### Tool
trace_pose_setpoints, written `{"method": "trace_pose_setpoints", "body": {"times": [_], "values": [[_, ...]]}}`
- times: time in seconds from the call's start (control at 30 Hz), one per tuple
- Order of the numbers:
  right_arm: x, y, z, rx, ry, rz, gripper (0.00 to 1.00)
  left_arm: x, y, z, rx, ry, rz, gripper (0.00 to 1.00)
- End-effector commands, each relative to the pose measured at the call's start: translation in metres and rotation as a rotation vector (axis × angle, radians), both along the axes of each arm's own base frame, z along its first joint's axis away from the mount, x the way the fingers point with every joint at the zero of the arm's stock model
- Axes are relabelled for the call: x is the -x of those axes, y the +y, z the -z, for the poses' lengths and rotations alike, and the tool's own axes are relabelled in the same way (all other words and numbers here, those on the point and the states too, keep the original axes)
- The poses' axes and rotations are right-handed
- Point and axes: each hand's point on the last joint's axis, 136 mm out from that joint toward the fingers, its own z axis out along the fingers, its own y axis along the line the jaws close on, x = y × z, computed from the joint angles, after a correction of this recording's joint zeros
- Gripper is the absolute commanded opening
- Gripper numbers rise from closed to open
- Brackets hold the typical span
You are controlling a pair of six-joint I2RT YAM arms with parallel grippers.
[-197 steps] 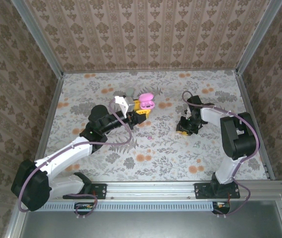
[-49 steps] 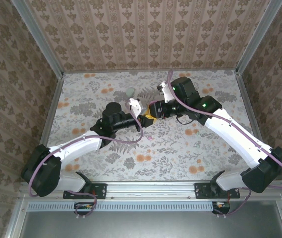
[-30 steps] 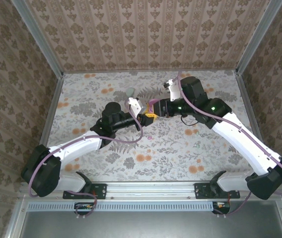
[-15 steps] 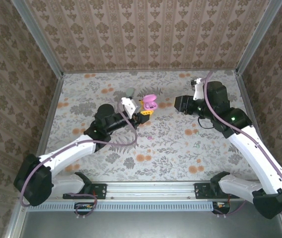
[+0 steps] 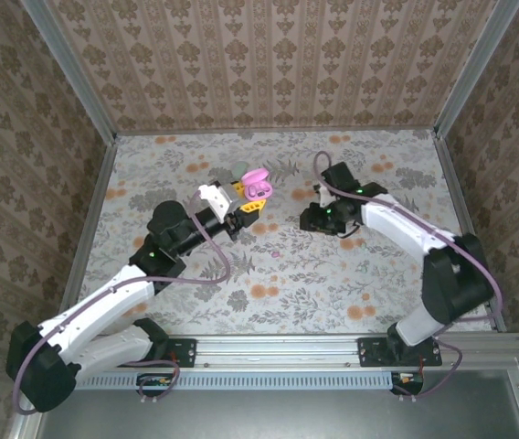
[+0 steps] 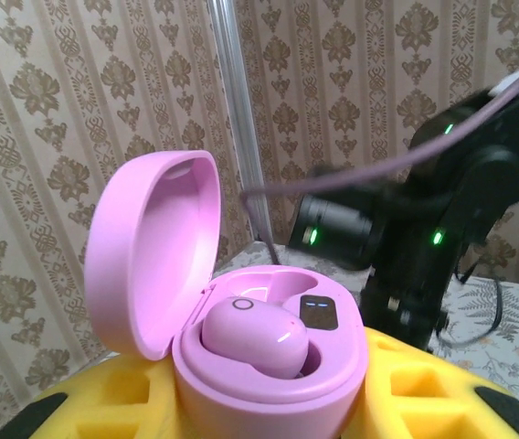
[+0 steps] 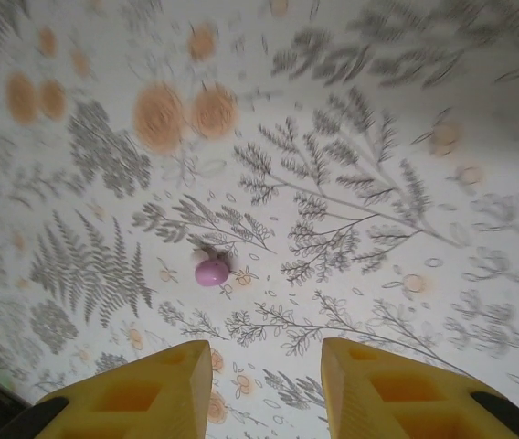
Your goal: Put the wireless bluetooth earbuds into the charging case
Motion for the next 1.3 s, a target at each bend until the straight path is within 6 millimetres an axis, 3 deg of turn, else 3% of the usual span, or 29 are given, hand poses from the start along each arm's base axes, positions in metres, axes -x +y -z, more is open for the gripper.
{"method": "trace_pose_setpoints", "body": {"times": [0.0,0.13,0.43,0.7,0.9,1.27], "values": [[0.002,0.027,0.01,-0.028,0.066,-0.019,0.39,0.002,0.006,-0.003,-0.009,-0.028,-0.025,0.31],[0.002,0.05,0.028,-0.094,0.105,0.007,0.38,0.003,0.009,-0.004,-0.004,-0.032,-0.037,0.31],[0.018,0.067,0.059,-0.075,0.181,0.039,0.43,0.001,0.006,-0.002,-0.008,-0.039,-0.032,0.31],[0.024,0.07,0.074,0.06,0.182,0.007,0.5,0.001,0.008,-0.007,0.002,-0.05,-0.039,0.31],[0.028,0.069,0.084,0.21,0.166,-0.05,0.49,0.002,0.009,-0.009,0.006,-0.057,-0.044,0.31],[0.023,0.07,0.093,0.289,0.137,-0.074,0.46,0.002,0.01,-0.011,0.013,-0.059,-0.05,0.31]]}}
